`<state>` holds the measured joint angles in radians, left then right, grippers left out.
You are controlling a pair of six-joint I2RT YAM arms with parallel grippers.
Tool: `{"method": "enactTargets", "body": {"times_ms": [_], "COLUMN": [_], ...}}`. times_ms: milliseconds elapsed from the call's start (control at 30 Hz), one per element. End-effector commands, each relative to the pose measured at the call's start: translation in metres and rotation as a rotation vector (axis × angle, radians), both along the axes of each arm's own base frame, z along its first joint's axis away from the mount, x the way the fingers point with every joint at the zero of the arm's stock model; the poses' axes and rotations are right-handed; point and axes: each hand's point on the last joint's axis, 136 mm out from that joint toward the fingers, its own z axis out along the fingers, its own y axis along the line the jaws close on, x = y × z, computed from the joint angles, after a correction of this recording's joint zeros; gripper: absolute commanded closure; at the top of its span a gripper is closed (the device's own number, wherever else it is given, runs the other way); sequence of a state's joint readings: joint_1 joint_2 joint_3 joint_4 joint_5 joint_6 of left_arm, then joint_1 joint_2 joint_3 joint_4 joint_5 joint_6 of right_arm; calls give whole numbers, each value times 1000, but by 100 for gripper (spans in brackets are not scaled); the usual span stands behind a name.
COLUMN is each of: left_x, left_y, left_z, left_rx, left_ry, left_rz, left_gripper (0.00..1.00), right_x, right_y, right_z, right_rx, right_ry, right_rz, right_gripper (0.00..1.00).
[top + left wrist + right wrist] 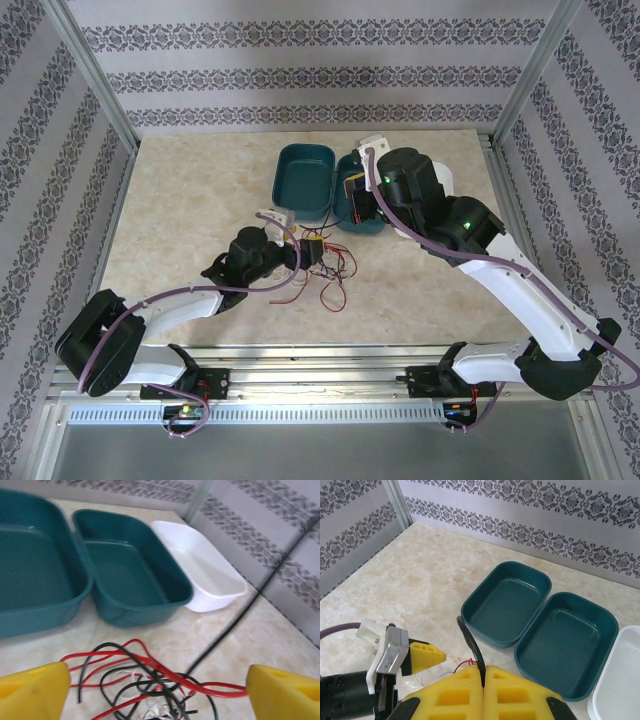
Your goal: Untangle the cables
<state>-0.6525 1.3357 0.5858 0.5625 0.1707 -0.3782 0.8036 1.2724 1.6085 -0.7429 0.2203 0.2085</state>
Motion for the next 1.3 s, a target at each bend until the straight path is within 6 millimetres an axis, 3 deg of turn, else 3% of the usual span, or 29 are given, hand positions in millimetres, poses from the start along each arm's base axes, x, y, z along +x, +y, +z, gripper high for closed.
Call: {"method": "enactTargets", "body": {"times_ms": [0,200,333,533,800,967,1100,1267], "left_x": [5,24,36,34,22,16,12,9], "left_y": [-17,-33,-36,-25,-12,-8,-8,-8], "left_z": [15,-7,-31,-59,-81,-83,-72,-47], "left_rx": [25,9,35,85,85,74,51,8], "left_ry": [-101,-67,-12,41,105,122,120,94], "left_rz": [-102,-104,-73,-24,4,8,-1,-5], "left_gripper": [6,3,14,19,22,21,16,6], "right_x": [3,-1,-7,-13,-20,-18,-8,15], "right_y": [8,11,10,-12,-34,-56,-82,-125], "right_z": [16,16,25,48,73,84,87,63], "right_rx": [35,44,68,76,79,51,2,-41], "right_ry": [-48,-40,-52,-125,-205,-258,-281,-188], "right_rz": [3,16,31,-22,-61,-148,-278,-449], "right_gripper": [100,100,100,100,100,100,100,100]}}
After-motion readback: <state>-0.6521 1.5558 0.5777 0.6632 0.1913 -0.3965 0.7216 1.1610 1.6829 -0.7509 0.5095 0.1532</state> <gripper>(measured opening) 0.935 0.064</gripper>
